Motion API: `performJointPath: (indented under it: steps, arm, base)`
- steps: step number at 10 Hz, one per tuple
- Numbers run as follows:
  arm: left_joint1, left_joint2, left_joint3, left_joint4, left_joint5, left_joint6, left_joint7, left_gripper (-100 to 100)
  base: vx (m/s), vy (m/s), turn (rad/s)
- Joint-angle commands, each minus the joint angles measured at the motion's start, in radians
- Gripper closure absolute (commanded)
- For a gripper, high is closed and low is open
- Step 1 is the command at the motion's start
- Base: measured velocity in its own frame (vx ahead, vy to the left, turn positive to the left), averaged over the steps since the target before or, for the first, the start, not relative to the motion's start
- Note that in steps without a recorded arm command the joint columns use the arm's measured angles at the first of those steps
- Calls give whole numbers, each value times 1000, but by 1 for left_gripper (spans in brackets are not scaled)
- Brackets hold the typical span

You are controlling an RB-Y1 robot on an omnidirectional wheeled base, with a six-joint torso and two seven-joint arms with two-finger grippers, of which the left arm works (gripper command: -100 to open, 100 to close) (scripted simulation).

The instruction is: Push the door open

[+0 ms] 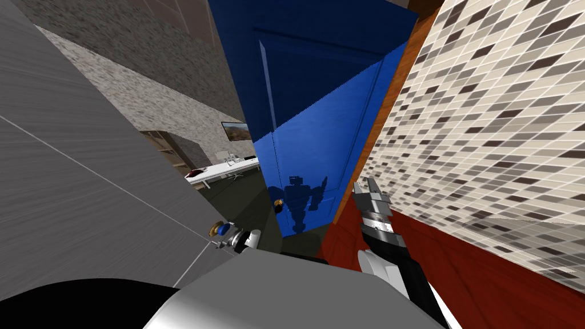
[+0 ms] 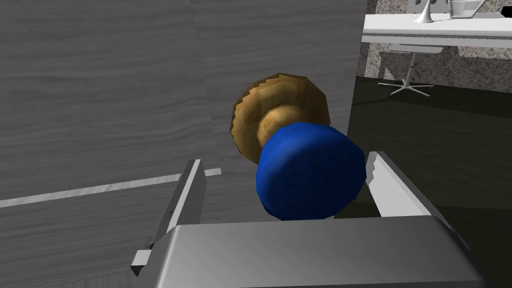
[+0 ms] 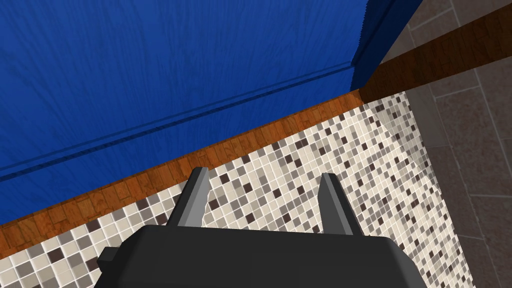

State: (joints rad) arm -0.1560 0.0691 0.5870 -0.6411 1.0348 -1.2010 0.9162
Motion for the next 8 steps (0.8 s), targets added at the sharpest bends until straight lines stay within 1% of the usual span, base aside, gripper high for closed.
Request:
performJointPath:
  steps: [1, 2, 4, 7, 8]
  arm:
    - [5, 20, 13, 7, 32, -38, -5, 100]
    - [5, 20, 13, 7, 32, -38, -5, 100]
    - [8, 19, 14, 3, 69, -62, -17, 100]
    - [13, 17, 14, -3, 124, -98, -36, 100]
    - [13, 17, 14, -3, 124, -98, -36, 100]
  base:
    - [22, 68, -86]
    - [11, 62, -13]
    - [29, 79, -62]
    - [34, 112, -75]
    - [19, 85, -30]
